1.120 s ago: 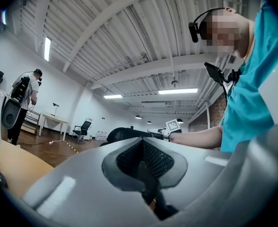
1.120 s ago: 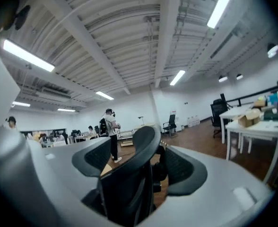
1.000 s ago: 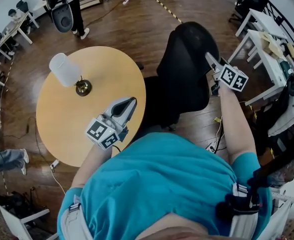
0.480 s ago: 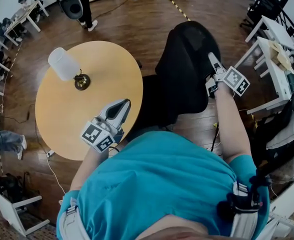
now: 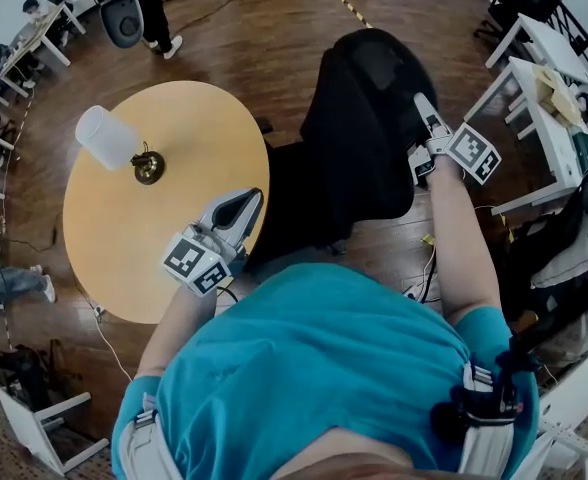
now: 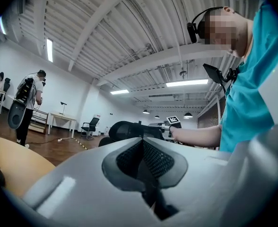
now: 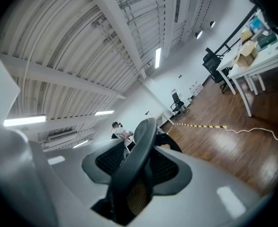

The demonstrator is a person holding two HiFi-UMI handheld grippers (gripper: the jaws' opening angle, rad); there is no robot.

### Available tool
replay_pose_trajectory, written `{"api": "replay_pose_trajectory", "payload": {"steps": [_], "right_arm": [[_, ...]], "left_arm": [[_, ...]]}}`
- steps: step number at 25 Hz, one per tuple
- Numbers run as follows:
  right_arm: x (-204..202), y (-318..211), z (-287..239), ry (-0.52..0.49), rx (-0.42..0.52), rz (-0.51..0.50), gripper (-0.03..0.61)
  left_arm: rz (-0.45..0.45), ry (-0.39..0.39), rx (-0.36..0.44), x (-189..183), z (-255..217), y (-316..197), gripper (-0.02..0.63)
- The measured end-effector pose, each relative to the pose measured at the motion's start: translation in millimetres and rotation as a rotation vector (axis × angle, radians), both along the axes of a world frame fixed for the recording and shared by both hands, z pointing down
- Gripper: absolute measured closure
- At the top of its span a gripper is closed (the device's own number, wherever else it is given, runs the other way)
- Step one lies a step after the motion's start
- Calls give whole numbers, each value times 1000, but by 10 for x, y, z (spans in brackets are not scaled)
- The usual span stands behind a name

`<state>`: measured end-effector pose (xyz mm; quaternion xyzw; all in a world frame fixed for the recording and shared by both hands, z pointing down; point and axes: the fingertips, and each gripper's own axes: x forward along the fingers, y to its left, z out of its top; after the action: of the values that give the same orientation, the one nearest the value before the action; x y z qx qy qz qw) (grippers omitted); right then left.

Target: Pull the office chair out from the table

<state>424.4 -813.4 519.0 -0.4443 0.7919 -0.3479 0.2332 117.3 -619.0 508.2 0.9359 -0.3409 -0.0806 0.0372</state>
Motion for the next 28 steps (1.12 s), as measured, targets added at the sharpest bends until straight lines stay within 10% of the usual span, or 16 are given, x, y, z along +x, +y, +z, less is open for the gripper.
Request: {"api": "replay_pose_trajectory", "payload": {"steps": [28], "right_arm": [[2712, -391, 202, -72, -29, 242, 486]], "left_arm": [[184, -42, -27, 1802, 299, -632, 591]]}}
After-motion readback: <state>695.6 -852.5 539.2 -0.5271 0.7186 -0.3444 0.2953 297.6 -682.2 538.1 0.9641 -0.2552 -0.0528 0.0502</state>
